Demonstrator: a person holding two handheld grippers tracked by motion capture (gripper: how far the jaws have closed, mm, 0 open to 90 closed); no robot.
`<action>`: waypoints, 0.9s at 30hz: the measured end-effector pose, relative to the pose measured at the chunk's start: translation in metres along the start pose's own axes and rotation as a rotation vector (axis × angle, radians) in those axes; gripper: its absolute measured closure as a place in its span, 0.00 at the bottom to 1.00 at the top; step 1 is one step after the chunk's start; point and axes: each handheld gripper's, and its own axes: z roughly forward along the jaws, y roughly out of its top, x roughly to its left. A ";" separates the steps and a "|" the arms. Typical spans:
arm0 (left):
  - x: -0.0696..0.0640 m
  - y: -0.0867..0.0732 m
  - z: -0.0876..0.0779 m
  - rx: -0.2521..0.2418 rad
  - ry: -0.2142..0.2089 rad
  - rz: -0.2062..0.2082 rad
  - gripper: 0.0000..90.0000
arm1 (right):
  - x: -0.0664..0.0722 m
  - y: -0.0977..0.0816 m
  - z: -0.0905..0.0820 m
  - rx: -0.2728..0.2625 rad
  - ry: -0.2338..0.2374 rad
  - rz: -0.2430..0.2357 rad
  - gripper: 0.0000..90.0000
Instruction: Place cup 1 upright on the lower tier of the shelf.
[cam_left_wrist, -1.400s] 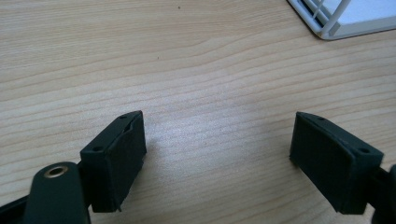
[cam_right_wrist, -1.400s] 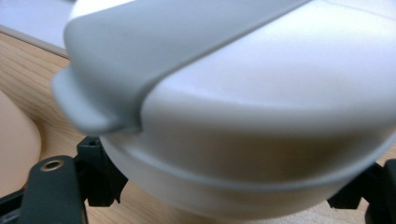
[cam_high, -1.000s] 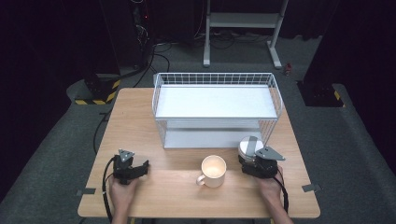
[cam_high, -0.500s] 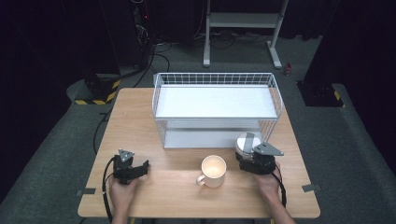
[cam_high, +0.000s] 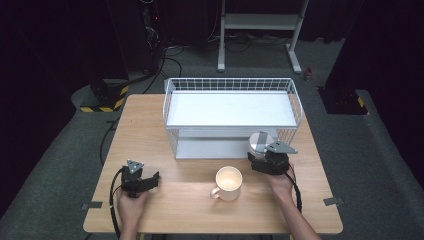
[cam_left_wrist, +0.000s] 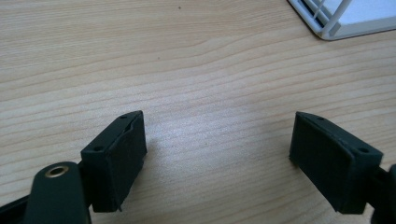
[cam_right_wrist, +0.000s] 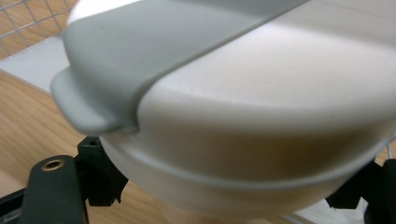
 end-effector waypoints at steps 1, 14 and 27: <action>0.000 0.000 0.000 0.000 0.000 0.000 0.21 | 0.000 0.001 0.002 0.001 -0.001 0.004 0.21; 0.000 0.000 0.000 0.004 0.000 0.004 0.21 | -0.004 0.006 0.023 0.024 -0.025 0.020 0.21; 0.000 0.000 0.000 0.002 -0.001 0.000 0.21 | -0.010 0.009 0.030 0.017 -0.028 0.015 0.20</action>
